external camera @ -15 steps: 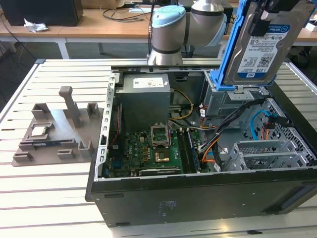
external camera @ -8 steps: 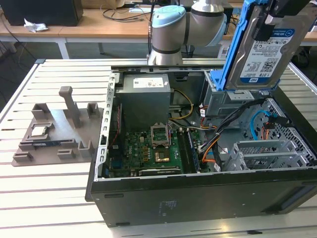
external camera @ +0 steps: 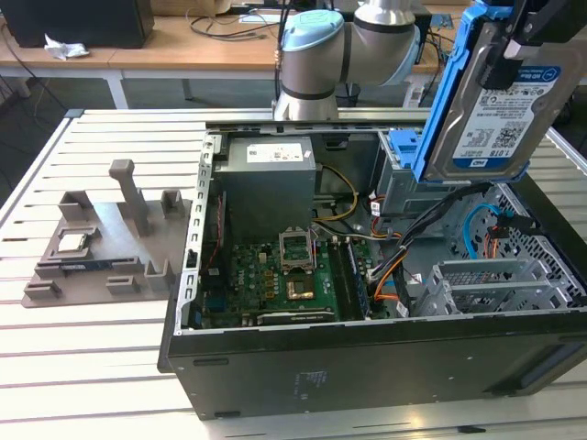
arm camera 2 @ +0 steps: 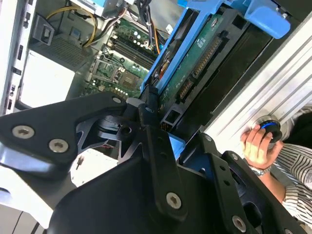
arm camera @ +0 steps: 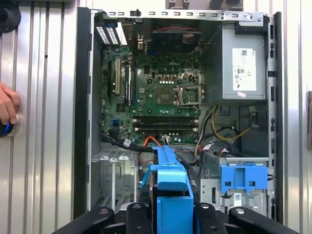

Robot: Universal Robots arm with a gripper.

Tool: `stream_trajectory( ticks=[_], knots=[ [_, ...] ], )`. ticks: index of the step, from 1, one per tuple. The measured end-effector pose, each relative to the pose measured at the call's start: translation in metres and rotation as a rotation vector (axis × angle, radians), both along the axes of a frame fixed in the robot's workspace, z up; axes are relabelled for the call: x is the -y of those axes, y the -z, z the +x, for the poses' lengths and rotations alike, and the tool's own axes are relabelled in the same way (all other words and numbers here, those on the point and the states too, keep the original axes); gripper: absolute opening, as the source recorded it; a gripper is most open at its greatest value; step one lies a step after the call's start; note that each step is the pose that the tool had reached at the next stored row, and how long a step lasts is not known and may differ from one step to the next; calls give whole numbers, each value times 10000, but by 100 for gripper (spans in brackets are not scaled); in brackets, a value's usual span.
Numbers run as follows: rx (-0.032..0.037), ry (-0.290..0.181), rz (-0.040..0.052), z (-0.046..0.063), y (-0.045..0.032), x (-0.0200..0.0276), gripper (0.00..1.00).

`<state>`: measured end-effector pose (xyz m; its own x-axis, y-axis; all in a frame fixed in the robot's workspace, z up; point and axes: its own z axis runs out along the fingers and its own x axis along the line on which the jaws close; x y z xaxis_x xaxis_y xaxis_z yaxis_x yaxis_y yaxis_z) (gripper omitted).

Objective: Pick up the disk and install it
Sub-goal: 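Pick up the disk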

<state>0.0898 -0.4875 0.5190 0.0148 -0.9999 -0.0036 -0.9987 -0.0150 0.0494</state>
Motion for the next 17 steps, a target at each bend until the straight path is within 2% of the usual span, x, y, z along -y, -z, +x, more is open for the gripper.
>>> stream_trajectory(
  ticks=[1, 3, 6, 9, 17],
  knots=[
    [0, 1, -1, 0, 1, 29, 36],
    [0, 2, 0, 2, 8, 119, 36],
    [0, 1, 0, 11, 13, 169, 36],
    [-4, 2, -1, 70, 16, 184, 36],
    [-49, 3, 0, 420, 26, 200, 36]
  ],
)
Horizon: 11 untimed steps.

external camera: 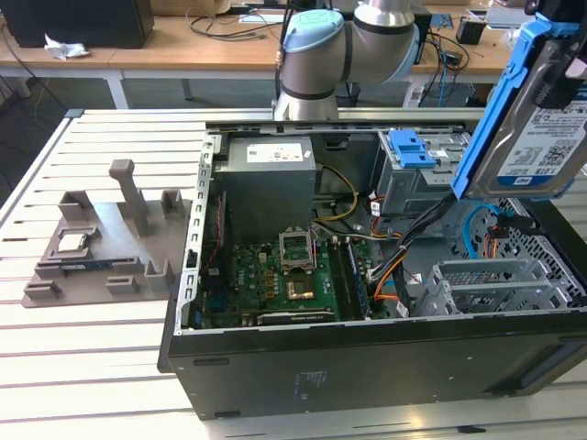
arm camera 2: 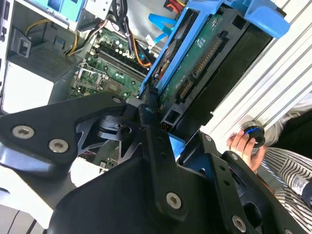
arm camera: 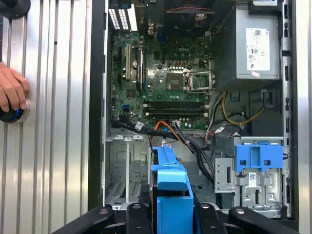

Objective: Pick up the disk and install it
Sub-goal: 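Pick up the disk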

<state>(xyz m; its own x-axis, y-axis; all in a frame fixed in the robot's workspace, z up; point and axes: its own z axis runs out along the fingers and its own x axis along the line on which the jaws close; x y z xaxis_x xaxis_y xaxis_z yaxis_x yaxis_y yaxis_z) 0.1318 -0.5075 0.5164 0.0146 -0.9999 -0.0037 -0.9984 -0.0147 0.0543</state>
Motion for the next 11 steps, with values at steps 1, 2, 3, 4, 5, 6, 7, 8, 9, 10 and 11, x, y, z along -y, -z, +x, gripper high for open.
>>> stream_trajectory(
  ticks=[1, 2, 3, 4, 5, 6, 7, 8, 9, 10, 11],
  knots=[
    [-7, -1, 0, 50, 1, 5, 36],
    [-17, 0, 0, 105, 4, 25, 36],
    [-21, 0, -1, 124, 7, 49, 36],
    [-26, -1, 1, 145, 12, 95, 36],
    [-27, 1, 1, 148, 22, 147, 36],
    [-28, 6, 25, 149, 35, 183, 36],
    [-27, 9, 105, 149, 46, 217, 36],
    [-28, 12, 264, 148, 53, 248, 36],
    [-28, 12, 518, 148, 54, 274, 36],
    [-28, 12, 614, 148, 64, 313, 36],
    [-28, 23, 617, 147, 87, 344, 36]
  ],
)
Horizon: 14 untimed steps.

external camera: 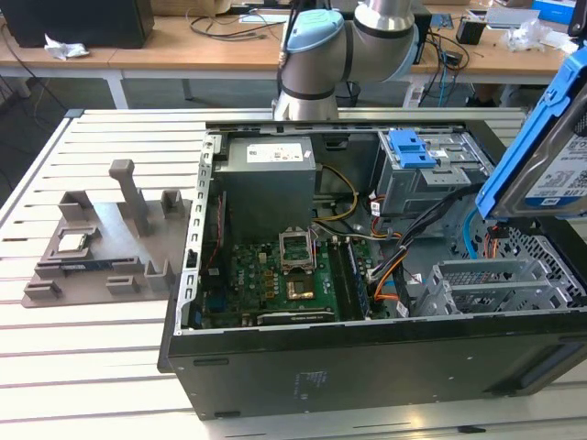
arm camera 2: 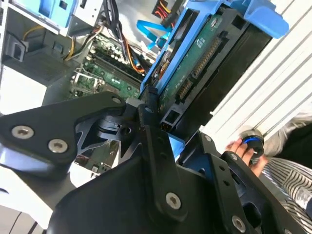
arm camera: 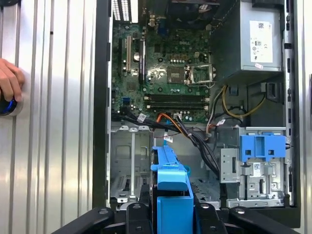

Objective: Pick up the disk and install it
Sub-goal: 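Pick up the disk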

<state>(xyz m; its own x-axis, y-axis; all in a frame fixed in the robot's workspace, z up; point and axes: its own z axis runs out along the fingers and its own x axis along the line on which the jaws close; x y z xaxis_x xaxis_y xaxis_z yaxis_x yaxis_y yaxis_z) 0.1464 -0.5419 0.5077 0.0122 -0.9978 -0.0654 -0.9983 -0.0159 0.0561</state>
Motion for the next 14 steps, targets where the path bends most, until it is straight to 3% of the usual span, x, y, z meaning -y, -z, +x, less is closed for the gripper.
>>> stream_trajectory(
  ticks=[4, 14],
  knots=[
    [1, 134, -86, -3, 62, 17, 36],
    [1, 144, -89, -97, 158, 42, 36]
  ],
)
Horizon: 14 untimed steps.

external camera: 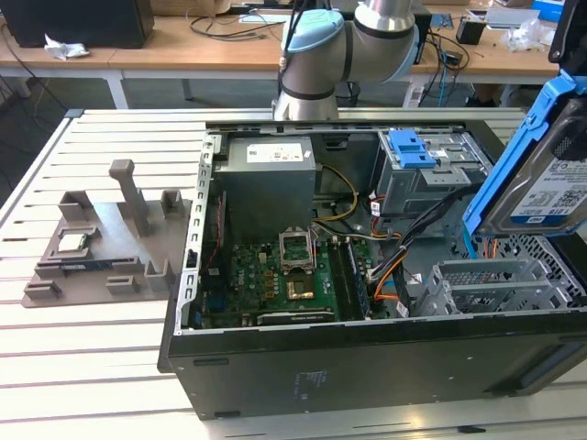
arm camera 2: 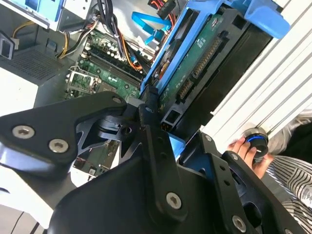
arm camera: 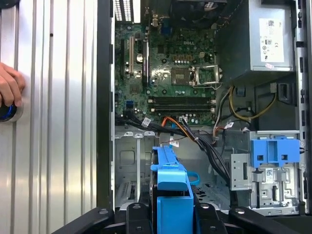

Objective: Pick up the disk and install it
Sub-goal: 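Pick up the disk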

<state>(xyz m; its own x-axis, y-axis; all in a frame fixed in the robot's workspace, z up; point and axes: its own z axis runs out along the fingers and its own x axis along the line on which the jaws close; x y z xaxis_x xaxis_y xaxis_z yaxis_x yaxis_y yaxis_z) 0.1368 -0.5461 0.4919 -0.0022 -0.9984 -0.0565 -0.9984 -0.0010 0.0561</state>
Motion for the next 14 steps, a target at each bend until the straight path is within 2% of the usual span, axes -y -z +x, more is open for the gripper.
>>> stream_trajectory(
  ticks=[3, 14],
  knots=[
    [0, 0, 2, -43, 14, 0, 36],
    [-1, 0, 0, -45, 82, 0, 36]
  ],
)
